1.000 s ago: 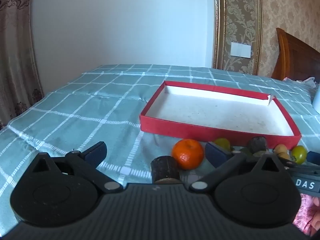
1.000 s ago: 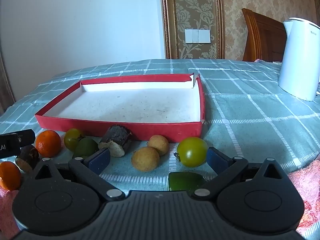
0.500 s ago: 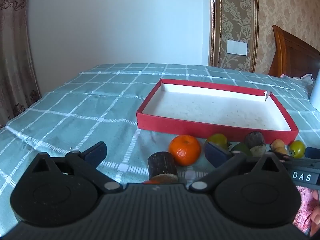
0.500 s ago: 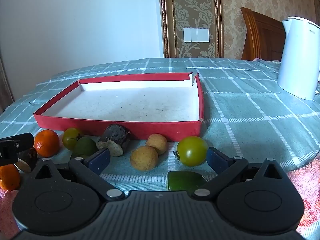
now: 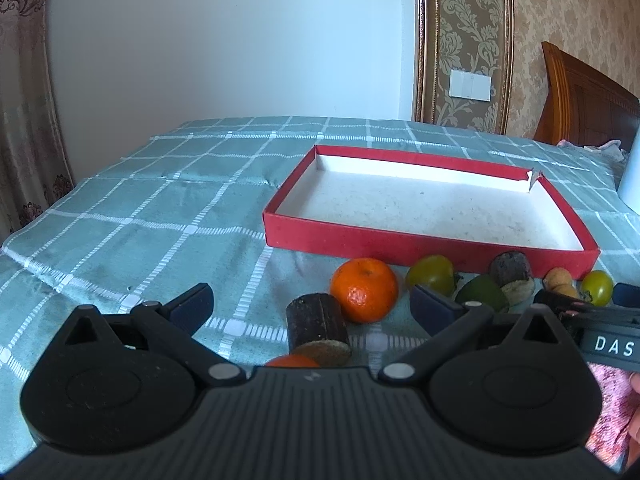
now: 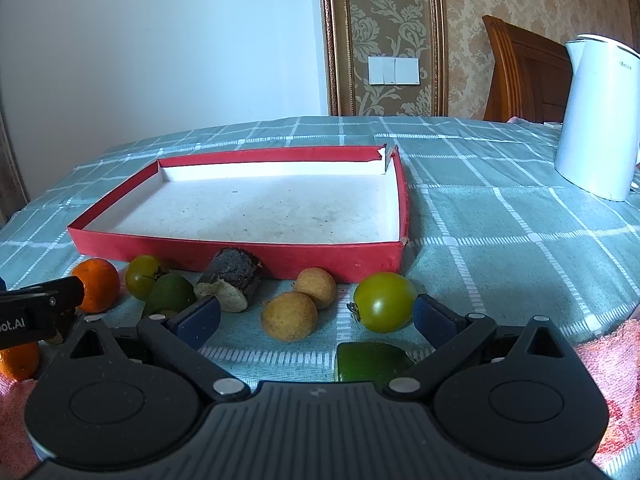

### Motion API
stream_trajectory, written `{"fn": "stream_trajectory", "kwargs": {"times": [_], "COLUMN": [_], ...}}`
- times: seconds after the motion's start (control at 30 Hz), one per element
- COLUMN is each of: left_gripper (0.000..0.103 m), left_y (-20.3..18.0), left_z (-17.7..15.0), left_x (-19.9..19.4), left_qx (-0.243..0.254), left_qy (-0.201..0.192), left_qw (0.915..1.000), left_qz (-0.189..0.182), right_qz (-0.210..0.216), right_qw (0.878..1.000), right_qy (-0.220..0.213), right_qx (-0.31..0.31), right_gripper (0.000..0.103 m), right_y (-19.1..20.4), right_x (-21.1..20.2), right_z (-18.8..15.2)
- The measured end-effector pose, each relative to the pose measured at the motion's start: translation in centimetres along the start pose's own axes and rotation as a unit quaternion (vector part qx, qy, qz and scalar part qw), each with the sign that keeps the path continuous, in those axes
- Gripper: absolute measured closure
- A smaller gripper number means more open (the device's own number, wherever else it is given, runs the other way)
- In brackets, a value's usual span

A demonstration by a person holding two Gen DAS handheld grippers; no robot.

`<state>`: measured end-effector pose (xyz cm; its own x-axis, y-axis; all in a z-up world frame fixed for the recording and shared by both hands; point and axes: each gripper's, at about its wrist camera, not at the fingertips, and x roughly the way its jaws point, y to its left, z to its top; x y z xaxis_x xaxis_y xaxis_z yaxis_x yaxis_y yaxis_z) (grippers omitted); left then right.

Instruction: Organize fruits

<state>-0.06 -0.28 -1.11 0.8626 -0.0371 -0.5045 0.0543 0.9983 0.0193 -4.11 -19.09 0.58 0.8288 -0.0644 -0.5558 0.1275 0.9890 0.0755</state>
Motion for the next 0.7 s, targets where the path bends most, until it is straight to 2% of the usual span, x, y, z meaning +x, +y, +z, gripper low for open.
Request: {"fn": "stream_trajectory", "kwargs": {"times": [0.7], "left_gripper": [0.0], "left_y": [-0.46], "left_z": [-0.17], "left_x": [0.41], "left_qx": [0.009], "left_qy": [0.003], "left_qw": [1.0], "left_qz": [-0.001], "right_qz": [-0.001], "right_qw": [1.0], "right_qy": [0.0], "right_qx": [-0.007], "right_gripper": [0.0], "right_y": [0.35], "right_x": [0.04], "right_z": [0.1]}}
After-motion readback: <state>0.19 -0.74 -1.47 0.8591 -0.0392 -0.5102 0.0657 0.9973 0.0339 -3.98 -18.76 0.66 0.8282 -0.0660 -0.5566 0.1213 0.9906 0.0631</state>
